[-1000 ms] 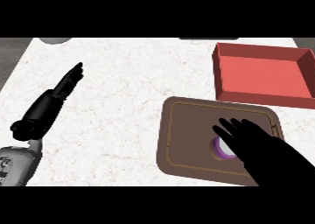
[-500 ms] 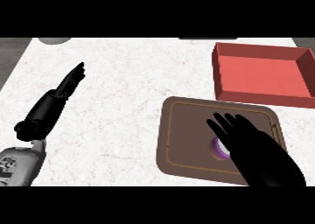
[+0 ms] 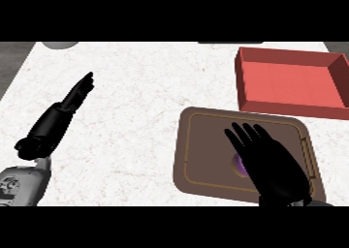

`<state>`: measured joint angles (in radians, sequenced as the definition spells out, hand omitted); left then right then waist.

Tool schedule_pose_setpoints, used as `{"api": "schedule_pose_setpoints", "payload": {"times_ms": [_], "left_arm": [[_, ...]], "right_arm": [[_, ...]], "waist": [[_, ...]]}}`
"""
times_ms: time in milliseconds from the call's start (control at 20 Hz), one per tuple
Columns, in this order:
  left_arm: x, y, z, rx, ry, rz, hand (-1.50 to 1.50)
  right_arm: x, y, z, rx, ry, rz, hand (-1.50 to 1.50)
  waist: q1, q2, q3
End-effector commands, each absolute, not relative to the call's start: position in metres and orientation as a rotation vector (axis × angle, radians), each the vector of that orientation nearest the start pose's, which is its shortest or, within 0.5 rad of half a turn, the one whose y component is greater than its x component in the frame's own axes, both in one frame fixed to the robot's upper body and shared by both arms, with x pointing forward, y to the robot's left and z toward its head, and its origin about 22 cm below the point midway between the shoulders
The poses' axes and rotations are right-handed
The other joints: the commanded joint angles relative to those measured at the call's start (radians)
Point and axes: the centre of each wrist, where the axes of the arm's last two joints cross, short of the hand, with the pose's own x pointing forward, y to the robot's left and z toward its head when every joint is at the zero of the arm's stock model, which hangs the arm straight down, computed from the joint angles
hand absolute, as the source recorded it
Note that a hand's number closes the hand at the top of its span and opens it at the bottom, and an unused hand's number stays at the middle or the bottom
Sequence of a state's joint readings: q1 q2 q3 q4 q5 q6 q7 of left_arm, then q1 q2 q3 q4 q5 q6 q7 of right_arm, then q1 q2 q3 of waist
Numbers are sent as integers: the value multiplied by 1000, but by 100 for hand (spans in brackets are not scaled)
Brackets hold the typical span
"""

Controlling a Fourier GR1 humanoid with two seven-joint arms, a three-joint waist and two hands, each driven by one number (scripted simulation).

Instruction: Pick the can from the tray and place it in the cardboard box

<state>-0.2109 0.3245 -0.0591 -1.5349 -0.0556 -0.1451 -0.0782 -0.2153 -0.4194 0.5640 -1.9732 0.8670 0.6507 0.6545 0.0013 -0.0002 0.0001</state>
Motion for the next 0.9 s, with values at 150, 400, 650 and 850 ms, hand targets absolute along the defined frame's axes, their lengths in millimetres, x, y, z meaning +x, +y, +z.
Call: {"api": "schedule_pose_setpoints", "payload": {"times_ms": [150, 400, 650, 850], "left_arm": [[286, 269, 71, 122, -1753, -512, 0], [275, 263, 62, 107, -1736, -543, 0], [298, 276, 63, 114, -1755, -516, 0], [283, 271, 85, 89, -1735, -532, 0]], "right_arm": [[212, -165, 98, -831, -1030, 1599, -150], [229, -166, 94, -794, -1015, 1610, -150], [234, -166, 67, -849, -974, 1606, -150], [232, -183, 59, -879, -941, 1609, -150]], "waist": [[-2, -1, 0], [0, 0, 0], [-2, 1, 0], [1, -1, 0]]}}
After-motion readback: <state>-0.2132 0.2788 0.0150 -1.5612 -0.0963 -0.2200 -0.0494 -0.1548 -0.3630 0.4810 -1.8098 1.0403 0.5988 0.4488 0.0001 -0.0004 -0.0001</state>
